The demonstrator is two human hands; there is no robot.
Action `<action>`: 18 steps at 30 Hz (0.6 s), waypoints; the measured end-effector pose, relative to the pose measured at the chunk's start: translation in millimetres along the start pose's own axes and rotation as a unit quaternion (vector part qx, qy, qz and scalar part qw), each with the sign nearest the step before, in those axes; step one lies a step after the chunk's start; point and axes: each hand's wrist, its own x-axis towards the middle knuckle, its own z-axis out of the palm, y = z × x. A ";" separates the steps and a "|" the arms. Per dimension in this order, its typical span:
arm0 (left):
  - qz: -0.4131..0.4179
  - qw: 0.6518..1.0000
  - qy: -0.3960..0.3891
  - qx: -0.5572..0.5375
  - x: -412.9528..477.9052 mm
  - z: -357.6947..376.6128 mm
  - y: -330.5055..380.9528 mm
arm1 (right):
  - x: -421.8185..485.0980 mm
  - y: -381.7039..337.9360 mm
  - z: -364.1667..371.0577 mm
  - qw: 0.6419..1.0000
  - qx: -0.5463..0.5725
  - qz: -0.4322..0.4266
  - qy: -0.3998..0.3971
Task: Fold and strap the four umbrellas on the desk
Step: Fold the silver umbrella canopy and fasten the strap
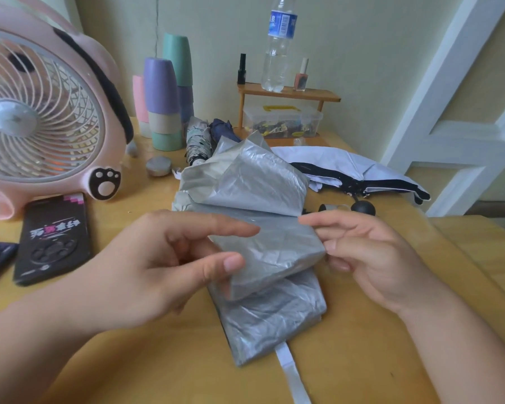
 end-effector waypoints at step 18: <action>-0.032 0.865 -0.252 0.432 12.3 26.0 -28.2 | -1.2 0.1 2.5 0.981 -0.160 0.084 -0.073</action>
